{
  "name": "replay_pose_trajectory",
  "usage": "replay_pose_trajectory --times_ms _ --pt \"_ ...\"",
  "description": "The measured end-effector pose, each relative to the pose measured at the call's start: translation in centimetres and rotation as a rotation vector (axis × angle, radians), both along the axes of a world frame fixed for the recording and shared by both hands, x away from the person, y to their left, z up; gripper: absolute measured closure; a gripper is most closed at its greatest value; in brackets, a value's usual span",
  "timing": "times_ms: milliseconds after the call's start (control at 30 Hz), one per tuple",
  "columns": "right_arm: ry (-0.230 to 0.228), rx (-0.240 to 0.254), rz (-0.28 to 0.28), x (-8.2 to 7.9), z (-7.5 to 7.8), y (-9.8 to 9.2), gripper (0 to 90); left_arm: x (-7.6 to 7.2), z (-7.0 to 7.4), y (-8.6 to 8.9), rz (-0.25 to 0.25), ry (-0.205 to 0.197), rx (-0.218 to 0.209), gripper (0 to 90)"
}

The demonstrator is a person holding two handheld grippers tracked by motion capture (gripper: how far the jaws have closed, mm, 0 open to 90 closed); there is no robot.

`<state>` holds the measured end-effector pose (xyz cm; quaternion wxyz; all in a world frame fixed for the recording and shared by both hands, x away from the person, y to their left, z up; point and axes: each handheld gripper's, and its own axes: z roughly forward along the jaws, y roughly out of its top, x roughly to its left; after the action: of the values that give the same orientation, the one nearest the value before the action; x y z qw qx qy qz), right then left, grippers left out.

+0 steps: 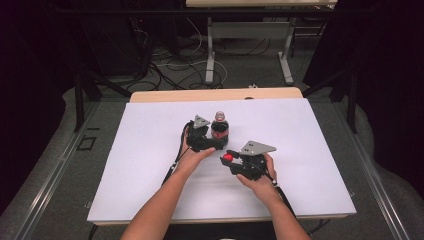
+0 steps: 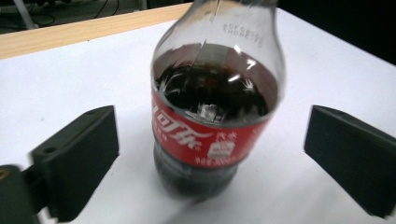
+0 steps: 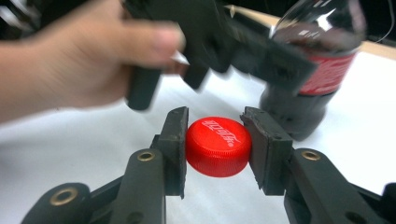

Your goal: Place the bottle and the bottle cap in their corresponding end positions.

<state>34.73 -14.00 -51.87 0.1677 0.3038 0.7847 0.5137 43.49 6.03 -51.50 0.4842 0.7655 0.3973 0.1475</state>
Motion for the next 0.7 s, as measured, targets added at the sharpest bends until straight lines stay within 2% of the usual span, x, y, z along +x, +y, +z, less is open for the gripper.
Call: replay_pose_trajectory --times_ms 67,100,233,267,333,367,433,467,567,667,700 --pt "0.009 -0.025 0.008 0.1 -0.5 0.5 61.1 -0.6 0.5 0.7 0.000 -0.003 -0.006 0.4" --pt "0.009 -0.028 0.007 0.2 -0.7 0.7 61.1 -0.9 0.7 1.0 0.005 -0.007 -0.022 0.4" --pt "0.040 -0.039 0.013 0.5 -1.5 1.3 61.1 -2.2 1.3 2.4 -0.004 0.013 -0.046 0.3" --pt "0.039 -0.042 0.021 0.6 -1.7 1.4 61.1 -2.6 1.3 2.6 0.000 0.020 -0.066 0.3" --pt "0.036 -0.054 0.019 0.8 -2.1 1.6 61.1 -3.3 1.5 3.1 -0.003 0.024 -0.075 0.3" --pt "0.056 -0.069 0.018 0.8 -2.1 1.7 61.0 -3.7 1.5 3.4 -0.005 0.013 -0.069 0.3" --pt "0.055 -0.072 0.024 0.9 -2.2 1.8 61.0 -4.3 1.6 4.0 -0.008 0.009 -0.059 0.4" --pt "0.069 -0.074 0.019 0.9 -2.3 1.8 61.0 -4.7 1.6 4.2 -0.005 0.016 -0.069 0.4" --pt "0.070 -0.078 0.023 1.0 -2.6 1.9 60.9 -5.7 1.3 5.0 0.001 0.019 -0.081 0.4" --pt "0.076 -0.080 0.022 1.1 -3.0 2.1 60.9 -6.4 1.0 5.7 0.018 0.016 -0.071 0.5" --pt "0.093 -0.102 0.027 1.1 -3.1 2.1 60.9 -6.5 0.9 6.0 0.020 0.004 -0.059 0.4"
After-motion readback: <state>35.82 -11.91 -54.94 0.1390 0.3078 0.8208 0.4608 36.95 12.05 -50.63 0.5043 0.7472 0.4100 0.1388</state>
